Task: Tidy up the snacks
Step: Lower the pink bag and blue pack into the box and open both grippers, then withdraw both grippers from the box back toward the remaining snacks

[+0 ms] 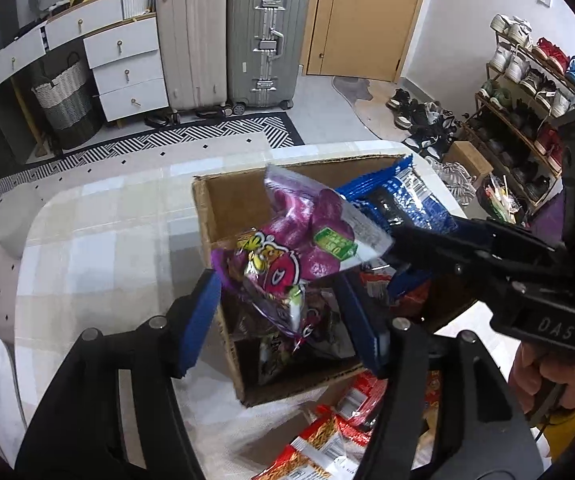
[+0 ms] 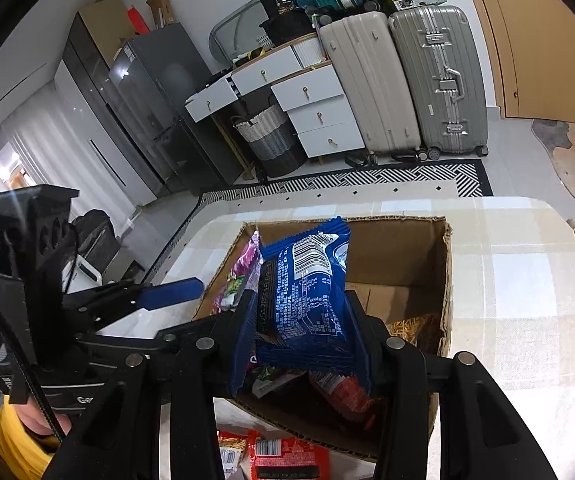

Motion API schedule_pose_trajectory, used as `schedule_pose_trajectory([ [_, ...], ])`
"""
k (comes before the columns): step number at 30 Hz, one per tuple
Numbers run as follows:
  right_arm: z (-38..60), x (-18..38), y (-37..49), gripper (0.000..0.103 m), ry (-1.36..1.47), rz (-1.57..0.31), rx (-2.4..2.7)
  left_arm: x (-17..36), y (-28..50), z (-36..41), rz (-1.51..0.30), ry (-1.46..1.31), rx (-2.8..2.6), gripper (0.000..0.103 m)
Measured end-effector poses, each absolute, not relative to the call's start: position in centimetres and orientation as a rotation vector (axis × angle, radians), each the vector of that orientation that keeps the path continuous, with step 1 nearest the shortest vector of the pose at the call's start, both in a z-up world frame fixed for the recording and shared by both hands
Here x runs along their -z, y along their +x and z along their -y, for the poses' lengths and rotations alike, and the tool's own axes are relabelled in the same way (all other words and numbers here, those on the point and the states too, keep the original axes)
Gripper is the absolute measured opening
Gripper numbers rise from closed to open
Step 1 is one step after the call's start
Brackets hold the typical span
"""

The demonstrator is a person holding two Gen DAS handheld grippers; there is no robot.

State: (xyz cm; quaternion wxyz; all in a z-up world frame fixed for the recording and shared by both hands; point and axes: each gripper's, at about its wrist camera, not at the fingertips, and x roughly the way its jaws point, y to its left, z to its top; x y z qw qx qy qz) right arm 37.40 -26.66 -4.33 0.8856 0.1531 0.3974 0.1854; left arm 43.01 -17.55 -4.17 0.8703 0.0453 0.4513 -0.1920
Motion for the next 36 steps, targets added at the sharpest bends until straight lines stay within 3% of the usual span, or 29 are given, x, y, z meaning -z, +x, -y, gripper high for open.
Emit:
schedule_pose_trajectory([
  [4, 26.7, 4.2, 37.2, 0.043, 0.315, -0.821, -0.353, 3.4, 41.9, 16.4, -0.924, 0.082, 0.385, 0.069],
  [12, 26.8, 4.5, 36.6, 0.043, 0.327, -0.847, -0.328, 1.7, 39.7, 14.6, -0.913, 0.079, 0.374, 0.071],
  [16, 26.4, 4.5, 36.8, 0.043, 0.326, -0.853, -0.321, 0.7, 38.1, 14.2, -0.904, 0.088, 0.359, 0.077],
  [28, 26.1, 4.5, 35.9, 0.043, 0.259, -0.879, -0.24, -2.1, 34.5, 11.7, -0.898, 0.082, 0.338, 0.078],
  [36, 25.8, 2.7, 34.3, 0.052, 0.188, -0.832, -0.207, -4.4, 30.5, 9.8, -0.874, 0.072, 0.33, 0.078],
])
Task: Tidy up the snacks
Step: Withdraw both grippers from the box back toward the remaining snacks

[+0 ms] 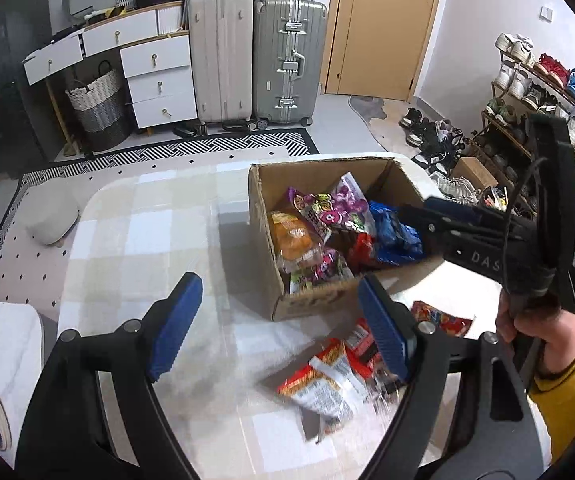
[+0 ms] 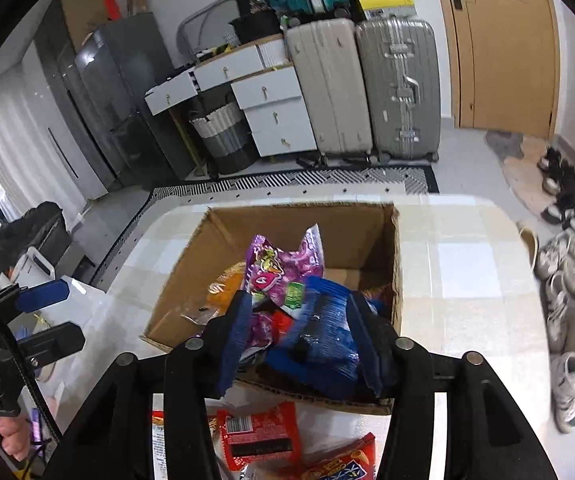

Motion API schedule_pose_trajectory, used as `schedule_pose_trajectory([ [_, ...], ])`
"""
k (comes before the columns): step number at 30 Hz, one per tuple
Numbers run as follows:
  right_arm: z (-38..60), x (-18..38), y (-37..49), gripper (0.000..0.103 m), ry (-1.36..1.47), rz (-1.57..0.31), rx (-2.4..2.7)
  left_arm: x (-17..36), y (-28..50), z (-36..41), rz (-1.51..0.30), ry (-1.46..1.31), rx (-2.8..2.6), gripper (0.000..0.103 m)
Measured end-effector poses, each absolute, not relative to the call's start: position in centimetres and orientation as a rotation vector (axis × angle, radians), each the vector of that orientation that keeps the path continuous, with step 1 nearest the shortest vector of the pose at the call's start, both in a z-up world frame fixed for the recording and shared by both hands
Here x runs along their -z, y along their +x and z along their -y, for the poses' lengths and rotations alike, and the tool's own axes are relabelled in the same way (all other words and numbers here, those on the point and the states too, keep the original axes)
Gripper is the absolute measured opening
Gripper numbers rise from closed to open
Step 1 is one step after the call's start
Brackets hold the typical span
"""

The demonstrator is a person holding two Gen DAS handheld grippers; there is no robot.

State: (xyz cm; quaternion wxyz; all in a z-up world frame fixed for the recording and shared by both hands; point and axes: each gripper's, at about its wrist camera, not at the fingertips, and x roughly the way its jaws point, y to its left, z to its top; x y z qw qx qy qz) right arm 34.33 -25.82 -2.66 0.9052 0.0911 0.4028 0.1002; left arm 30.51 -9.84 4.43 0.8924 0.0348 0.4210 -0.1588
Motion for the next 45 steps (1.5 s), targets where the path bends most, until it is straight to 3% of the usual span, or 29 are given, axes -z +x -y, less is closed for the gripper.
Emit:
schedule_pose_trajectory([
  [8, 24.7, -1.4, 28.5, 0.052, 0.191, -0.686, -0.259, -5.2, 22.1, 6.6, -0.808, 0.02, 0.31, 0.082],
  [15, 23.1, -3.8, 18.8, 0.076, 0.198, -0.497, -0.262, -4.9, 14.8, 3.8, -0.717, -0.013, 0.274, 0.085],
  [18, 22.4, -3.6, 15.2, 0.089, 0.197, -0.465, -0.234, -5.1, 11.9, 3.0, -0.664, -0.018, 0.267, 0.1],
  [33, 19.9, -0.3, 1.1, 0.102, 0.199, -0.444, -0.127, -2.4, 2.5, 3.2, -0.584, -0.025, 0.298, 0.102],
  [45, 20.3, 2.3, -1.7, 0.102, 0.238, -0.474, -0.081, 0.9, 2.3, 4.5, -0.633, -0.013, 0.327, 0.102],
])
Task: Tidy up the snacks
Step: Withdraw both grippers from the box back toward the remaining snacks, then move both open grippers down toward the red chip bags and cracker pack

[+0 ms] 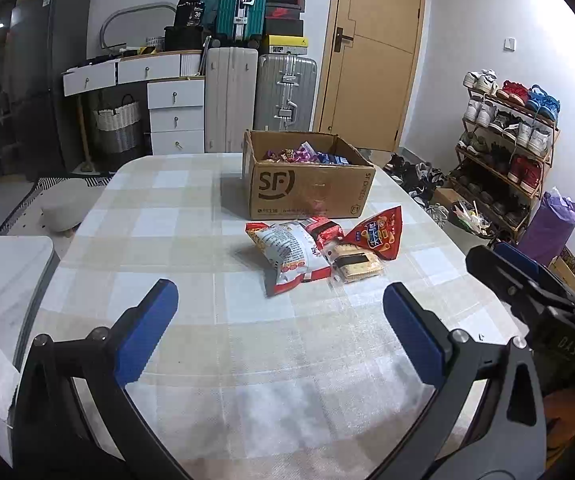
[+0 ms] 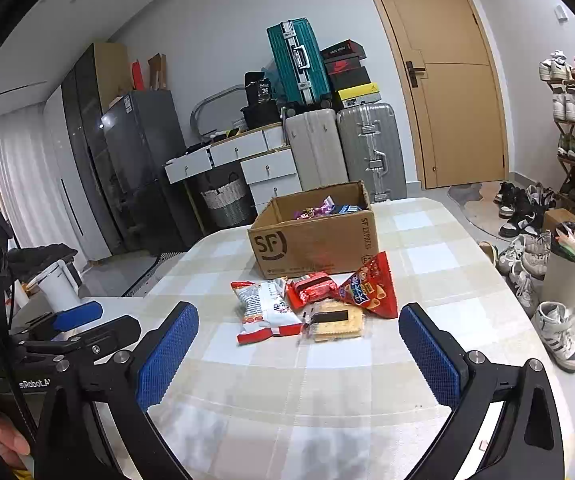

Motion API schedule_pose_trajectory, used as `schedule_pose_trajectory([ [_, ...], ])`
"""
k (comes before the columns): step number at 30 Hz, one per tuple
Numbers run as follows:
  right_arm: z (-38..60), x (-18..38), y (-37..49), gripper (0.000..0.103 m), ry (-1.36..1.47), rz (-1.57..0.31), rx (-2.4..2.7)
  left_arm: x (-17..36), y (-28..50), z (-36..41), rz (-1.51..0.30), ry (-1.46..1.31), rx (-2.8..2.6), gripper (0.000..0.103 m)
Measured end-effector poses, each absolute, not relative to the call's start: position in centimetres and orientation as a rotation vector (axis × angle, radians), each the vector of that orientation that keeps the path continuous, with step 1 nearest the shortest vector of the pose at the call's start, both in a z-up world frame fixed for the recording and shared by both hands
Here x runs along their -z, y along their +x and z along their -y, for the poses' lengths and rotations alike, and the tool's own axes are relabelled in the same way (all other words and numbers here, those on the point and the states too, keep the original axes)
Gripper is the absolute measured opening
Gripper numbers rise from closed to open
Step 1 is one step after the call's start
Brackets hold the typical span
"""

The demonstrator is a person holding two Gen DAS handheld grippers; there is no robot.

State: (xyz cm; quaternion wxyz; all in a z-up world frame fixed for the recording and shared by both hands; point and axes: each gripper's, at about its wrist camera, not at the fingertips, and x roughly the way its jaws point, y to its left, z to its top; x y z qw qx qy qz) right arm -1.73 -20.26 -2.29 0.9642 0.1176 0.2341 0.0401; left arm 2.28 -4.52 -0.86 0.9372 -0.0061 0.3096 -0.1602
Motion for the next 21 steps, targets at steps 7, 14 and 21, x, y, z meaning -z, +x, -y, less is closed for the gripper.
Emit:
schedule_pose_trajectory([
  [7, 21.0, 2.7, -1.4, 0.102, 0.235, -0.46, -0.063, 2.5, 3.6, 5.4, -0.656, 0.0, 0.319, 0.102],
  [14, 21.3, 3.1, -1.1, 0.102, 0.223, -0.468, -0.063, 4.5, 5.5, 6.1, -0.707, 0.006, 0.319, 0.102],
  [21, 21.8, 4.4, -0.2, 0.102, 0.222, -0.481, -0.073, 6.3, 8.0, 6.7, -0.756, 0.005, 0.301, 0.102],
])
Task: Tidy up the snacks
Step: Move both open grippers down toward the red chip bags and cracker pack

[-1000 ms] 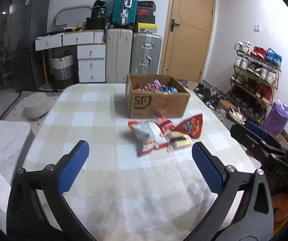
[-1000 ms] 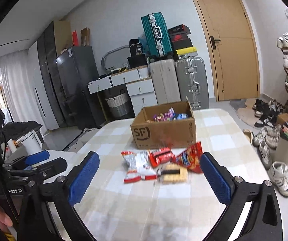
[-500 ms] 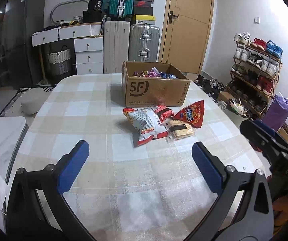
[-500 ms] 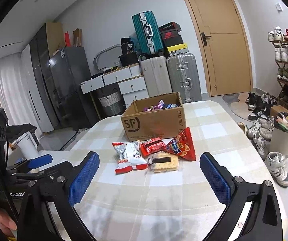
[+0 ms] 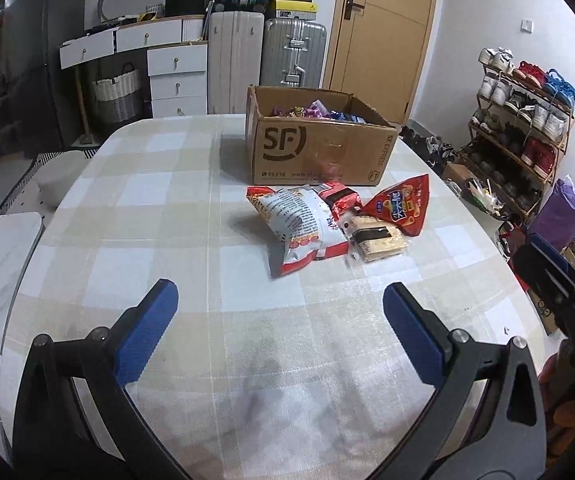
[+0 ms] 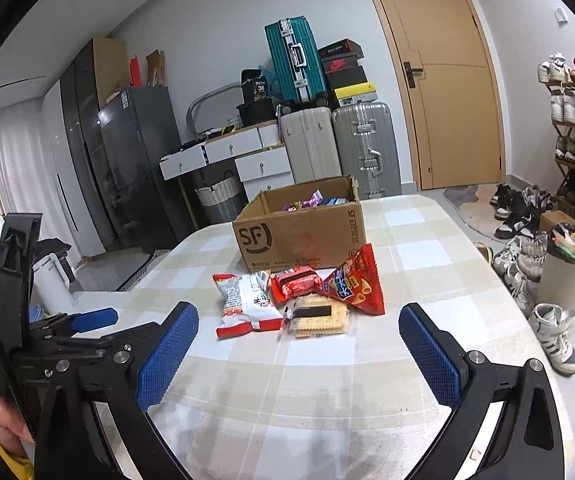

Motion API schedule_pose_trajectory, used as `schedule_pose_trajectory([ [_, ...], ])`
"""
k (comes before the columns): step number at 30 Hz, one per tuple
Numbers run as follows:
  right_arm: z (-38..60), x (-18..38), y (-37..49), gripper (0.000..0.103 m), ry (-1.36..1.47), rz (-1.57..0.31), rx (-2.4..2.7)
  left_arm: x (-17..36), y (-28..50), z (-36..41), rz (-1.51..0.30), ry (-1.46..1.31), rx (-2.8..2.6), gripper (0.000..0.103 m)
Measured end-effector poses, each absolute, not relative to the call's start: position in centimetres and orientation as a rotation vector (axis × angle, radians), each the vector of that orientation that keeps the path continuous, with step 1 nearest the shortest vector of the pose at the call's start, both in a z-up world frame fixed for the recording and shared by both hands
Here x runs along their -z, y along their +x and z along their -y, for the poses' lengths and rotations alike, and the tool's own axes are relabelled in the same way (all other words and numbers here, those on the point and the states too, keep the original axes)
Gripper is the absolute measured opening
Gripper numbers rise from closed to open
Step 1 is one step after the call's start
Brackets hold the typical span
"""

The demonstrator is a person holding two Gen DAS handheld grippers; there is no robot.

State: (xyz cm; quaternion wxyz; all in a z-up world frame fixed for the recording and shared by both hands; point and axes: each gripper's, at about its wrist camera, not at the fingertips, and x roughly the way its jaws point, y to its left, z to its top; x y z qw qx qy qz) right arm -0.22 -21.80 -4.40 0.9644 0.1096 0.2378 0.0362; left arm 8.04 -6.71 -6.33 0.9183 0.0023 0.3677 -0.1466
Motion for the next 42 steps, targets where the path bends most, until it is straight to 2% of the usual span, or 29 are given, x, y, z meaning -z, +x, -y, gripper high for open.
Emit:
schedule_pose_trajectory([
  [13, 24.1, 6.5, 4.4, 0.102, 0.252, -0.53, -0.084, 8.8, 14.2, 8.7, -0.852, 0.009, 0.284, 0.102],
  [35, 29.3, 11.6, 20.2, 0.101, 0.367, -0.702, -0.153, 12.6, 25.2, 12.1, -0.993, -0.006, 0.289, 0.102],
  [37, 29.5, 12.7, 21.2, 0.097, 0.394, -0.737, -0.162, 13.3, 26.0, 12.4, -1.017, -0.013, 0.291, 0.102],
  [38, 29.5, 13.2, 21.4, 0.092, 0.396, -0.75, -0.157, 13.6, 26.3, 12.4, -1.028, -0.015, 0.288, 0.102],
  [39, 29.4, 13.7, 21.4, 0.082, 0.395, -0.765, -0.153, 13.8, 26.5, 12.6, -1.036, -0.018, 0.291, 0.102],
  [42, 29.6, 15.0, 22.2, 0.066, 0.428, -0.833, -0.18, 14.6, 27.0, 13.3, -1.055, -0.007, 0.295, 0.102],
])
